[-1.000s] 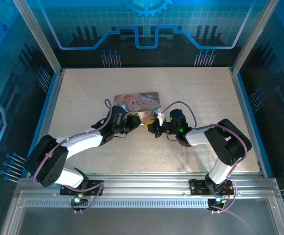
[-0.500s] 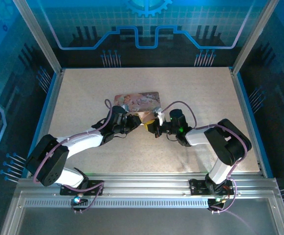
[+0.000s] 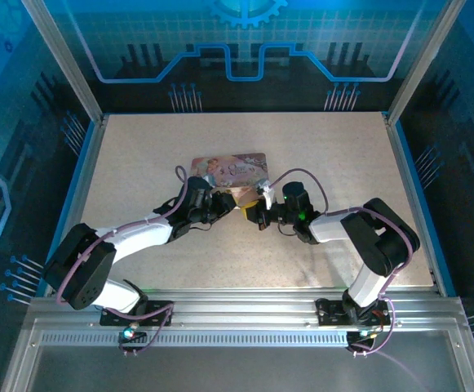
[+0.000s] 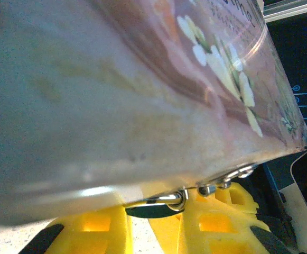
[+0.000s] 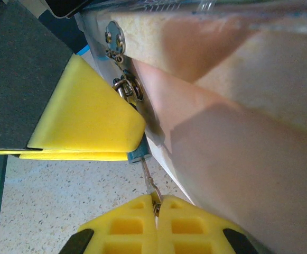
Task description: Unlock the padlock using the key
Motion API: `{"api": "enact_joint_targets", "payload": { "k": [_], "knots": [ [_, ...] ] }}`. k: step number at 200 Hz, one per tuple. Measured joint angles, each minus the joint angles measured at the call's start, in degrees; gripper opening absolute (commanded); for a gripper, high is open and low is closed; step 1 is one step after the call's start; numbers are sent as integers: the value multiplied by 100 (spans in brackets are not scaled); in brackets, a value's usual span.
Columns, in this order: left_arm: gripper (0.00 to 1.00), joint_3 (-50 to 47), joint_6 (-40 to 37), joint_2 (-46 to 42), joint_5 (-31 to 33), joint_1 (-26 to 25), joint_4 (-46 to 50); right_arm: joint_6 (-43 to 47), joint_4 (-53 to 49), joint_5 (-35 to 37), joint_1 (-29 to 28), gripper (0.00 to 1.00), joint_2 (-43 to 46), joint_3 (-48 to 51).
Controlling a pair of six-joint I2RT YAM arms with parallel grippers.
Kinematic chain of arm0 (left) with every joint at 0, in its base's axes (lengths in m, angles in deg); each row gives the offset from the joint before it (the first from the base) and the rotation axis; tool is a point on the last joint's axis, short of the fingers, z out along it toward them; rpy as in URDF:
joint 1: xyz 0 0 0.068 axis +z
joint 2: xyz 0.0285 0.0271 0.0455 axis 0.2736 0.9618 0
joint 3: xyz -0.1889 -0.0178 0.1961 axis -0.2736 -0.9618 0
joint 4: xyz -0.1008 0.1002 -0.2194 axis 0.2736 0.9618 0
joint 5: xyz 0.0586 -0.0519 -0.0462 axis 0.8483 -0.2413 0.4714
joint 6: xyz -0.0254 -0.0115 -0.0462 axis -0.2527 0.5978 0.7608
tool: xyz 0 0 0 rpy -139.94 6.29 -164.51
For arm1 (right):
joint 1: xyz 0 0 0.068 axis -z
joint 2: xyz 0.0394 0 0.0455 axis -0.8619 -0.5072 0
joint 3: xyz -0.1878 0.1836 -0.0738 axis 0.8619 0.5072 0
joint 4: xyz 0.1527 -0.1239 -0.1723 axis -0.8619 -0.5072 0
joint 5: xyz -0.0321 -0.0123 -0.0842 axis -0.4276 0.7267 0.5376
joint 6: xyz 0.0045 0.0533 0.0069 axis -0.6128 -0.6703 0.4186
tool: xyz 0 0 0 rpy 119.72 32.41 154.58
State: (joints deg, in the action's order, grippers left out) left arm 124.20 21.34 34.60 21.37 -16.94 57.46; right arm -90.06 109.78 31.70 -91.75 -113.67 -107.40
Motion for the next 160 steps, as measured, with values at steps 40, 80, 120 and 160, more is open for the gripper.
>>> {"api": "enact_joint_targets", "payload": {
  "k": [40,80,120,160],
  "knots": [
    [10,-7,2,26,-33,0,-2,162,-181,114,-26,2,52,-17],
    [10,-7,22,26,-83,0,-42,577,-428,509,-125,2,240,-17],
    [10,-7,22,22,-85,4,-24,758,-411,514,-133,2,238,-17],
    [10,-7,22,20,-136,4,15,649,-433,160,-66,2,214,-17]
  ]
}}
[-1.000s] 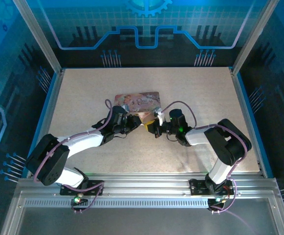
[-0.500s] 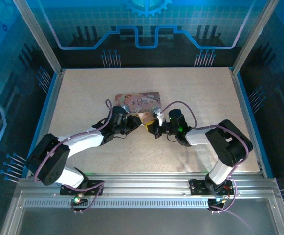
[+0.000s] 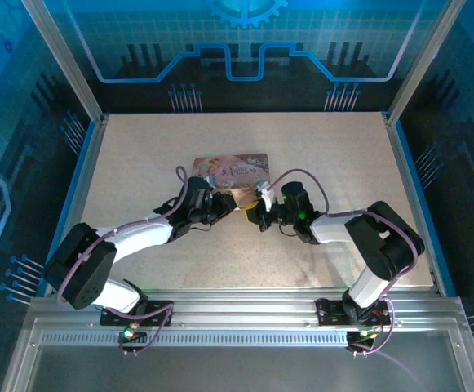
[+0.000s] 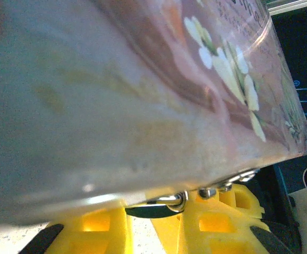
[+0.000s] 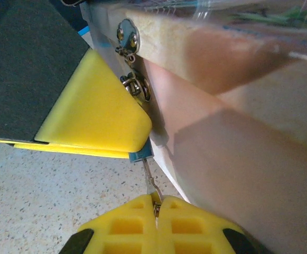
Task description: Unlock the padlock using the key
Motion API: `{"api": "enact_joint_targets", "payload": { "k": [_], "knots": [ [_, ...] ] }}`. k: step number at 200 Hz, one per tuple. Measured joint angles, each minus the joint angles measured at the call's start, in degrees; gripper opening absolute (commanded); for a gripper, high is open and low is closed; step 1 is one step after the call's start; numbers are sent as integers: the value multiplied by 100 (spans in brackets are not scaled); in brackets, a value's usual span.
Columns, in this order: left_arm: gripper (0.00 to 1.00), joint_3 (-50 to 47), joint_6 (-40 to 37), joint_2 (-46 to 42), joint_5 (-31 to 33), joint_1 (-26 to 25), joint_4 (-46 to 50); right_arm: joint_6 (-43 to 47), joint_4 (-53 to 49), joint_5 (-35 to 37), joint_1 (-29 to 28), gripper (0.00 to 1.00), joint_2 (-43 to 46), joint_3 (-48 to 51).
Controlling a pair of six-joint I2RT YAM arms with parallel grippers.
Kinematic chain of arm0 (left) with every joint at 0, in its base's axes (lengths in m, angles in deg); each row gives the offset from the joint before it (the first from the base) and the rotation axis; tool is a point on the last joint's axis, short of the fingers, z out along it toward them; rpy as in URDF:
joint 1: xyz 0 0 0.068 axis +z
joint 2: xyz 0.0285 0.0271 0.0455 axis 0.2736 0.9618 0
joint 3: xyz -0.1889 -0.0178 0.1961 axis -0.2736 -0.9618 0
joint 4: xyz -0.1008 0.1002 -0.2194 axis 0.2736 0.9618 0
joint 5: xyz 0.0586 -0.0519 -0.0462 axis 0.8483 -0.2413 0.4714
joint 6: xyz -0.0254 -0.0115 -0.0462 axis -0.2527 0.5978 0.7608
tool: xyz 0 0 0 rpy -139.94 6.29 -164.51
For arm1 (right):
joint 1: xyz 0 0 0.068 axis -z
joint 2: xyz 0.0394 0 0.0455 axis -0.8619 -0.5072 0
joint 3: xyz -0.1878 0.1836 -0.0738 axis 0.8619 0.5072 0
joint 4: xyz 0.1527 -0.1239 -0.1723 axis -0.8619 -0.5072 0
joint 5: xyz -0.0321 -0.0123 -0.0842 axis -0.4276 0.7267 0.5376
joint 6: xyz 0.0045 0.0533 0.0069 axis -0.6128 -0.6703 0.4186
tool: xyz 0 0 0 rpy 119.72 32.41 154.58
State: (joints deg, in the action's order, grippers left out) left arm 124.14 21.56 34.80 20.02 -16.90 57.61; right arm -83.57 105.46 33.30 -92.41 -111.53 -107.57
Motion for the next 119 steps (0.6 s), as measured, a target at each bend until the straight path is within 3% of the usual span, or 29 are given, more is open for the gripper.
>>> {"api": "enact_joint_targets", "payload": {
  "k": [119],
  "knots": [
    [10,0,-4,0,-35,28,133,-413,166,-170,7,2,-208,-55]
  ]
}}
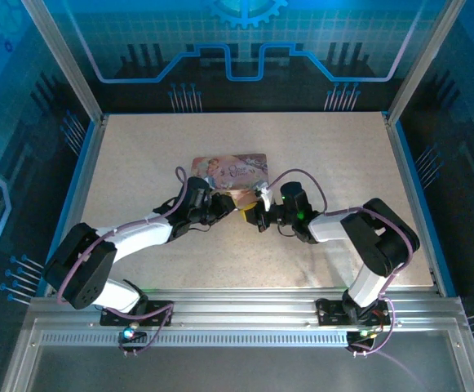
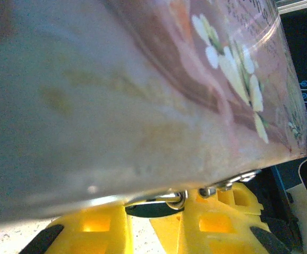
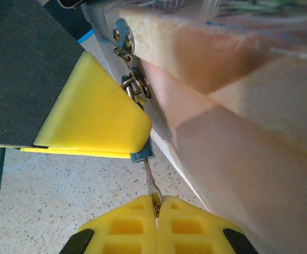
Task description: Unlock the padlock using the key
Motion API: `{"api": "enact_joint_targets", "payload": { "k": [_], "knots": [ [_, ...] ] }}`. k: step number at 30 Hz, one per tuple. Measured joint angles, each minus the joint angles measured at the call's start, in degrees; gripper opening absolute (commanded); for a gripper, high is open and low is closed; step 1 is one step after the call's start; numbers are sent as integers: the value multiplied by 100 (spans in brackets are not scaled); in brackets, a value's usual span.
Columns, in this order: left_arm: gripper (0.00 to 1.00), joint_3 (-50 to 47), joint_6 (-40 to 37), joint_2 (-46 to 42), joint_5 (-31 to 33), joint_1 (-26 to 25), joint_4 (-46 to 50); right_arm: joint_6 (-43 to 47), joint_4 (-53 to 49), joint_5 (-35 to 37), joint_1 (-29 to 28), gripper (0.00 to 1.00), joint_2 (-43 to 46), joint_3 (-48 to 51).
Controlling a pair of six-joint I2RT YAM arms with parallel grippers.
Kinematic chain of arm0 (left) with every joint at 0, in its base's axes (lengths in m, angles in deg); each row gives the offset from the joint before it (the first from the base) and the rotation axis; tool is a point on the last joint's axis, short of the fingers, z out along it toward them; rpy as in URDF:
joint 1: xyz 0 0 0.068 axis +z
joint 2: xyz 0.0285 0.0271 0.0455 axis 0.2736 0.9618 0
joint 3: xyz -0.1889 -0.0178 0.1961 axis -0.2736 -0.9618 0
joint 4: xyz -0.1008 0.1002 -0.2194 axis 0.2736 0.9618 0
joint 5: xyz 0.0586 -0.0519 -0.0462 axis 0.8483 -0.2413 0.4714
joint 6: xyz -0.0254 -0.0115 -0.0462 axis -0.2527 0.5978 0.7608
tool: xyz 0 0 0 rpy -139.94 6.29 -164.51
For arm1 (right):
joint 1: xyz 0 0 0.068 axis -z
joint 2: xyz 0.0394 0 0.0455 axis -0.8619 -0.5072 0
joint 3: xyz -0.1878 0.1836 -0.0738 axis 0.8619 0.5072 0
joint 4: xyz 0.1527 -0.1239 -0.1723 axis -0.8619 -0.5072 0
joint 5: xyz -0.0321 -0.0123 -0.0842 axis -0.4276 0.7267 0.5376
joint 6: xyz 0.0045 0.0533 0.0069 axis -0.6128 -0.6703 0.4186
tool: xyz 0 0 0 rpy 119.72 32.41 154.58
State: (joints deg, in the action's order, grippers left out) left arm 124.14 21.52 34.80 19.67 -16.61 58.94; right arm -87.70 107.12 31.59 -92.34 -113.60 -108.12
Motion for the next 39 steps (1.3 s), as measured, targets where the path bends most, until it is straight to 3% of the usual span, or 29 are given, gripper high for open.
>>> {"api": "enact_joint_targets", "payload": {
  "k": [18,39],
  "knots": [
    [10,-2,192,0,68,13,-232,-94,361,116,9,1,-101,22],
    [9,9,-116,0,-96,13,-90,37,11,31,15,1,116,138]
  ]
}}
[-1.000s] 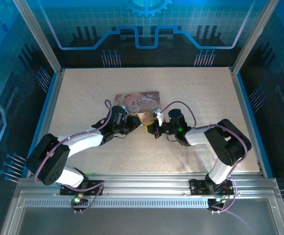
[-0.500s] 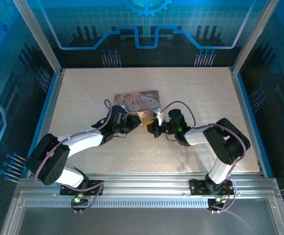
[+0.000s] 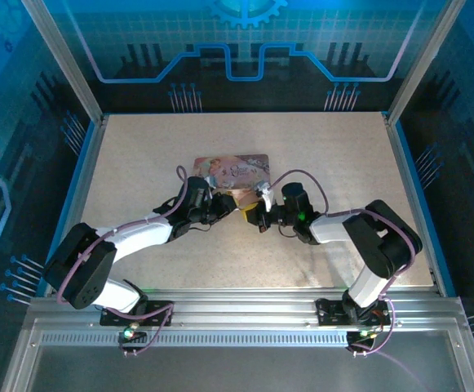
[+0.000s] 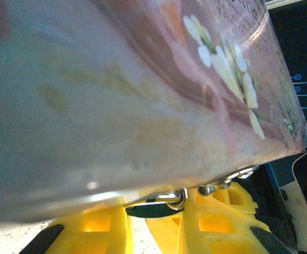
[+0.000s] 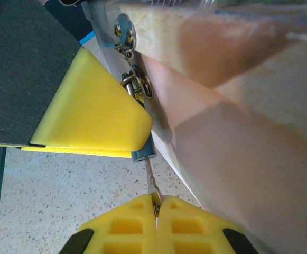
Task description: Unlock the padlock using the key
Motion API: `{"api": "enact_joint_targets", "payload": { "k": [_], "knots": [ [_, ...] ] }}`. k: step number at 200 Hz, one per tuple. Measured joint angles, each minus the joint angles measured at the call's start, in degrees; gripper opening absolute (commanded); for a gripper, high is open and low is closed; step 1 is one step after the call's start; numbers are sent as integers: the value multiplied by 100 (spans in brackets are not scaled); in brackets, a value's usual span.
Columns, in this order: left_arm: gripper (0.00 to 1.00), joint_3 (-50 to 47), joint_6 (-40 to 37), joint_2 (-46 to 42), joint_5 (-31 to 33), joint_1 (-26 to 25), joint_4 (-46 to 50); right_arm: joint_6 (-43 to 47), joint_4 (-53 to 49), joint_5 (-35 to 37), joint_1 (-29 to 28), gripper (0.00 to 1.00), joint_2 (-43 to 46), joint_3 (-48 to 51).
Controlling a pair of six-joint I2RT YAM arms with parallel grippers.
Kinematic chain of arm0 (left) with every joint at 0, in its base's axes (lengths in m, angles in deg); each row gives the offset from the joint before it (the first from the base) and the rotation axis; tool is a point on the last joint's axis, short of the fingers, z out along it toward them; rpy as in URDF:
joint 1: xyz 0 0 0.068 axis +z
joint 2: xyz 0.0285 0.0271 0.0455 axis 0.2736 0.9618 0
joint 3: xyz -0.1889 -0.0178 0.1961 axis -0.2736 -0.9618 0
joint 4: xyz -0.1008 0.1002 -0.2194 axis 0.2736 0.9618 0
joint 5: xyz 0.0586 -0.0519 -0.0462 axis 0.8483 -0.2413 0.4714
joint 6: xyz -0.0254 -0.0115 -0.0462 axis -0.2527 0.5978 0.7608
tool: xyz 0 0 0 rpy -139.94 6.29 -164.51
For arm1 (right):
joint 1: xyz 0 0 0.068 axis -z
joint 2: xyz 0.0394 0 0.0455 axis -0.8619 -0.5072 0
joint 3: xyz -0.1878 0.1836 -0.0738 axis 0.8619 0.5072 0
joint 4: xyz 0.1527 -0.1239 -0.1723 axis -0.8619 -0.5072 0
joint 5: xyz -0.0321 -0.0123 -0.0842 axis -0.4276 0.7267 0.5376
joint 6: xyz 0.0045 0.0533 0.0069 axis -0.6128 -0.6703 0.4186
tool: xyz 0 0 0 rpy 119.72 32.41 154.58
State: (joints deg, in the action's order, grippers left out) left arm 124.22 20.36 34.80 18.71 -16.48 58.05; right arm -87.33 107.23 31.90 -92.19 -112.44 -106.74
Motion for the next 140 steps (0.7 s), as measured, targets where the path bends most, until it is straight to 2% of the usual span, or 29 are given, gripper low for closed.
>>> {"api": "enact_joint_targets", "payload": {
  "k": [42,140],
  "knots": [
    [8,-2,11,2,-188,-7,33,9,457,59,-28,1,74,339],
    [8,-2,26,2,-428,-7,63,39,514,238,-101,1,310,570]
  ]
}}
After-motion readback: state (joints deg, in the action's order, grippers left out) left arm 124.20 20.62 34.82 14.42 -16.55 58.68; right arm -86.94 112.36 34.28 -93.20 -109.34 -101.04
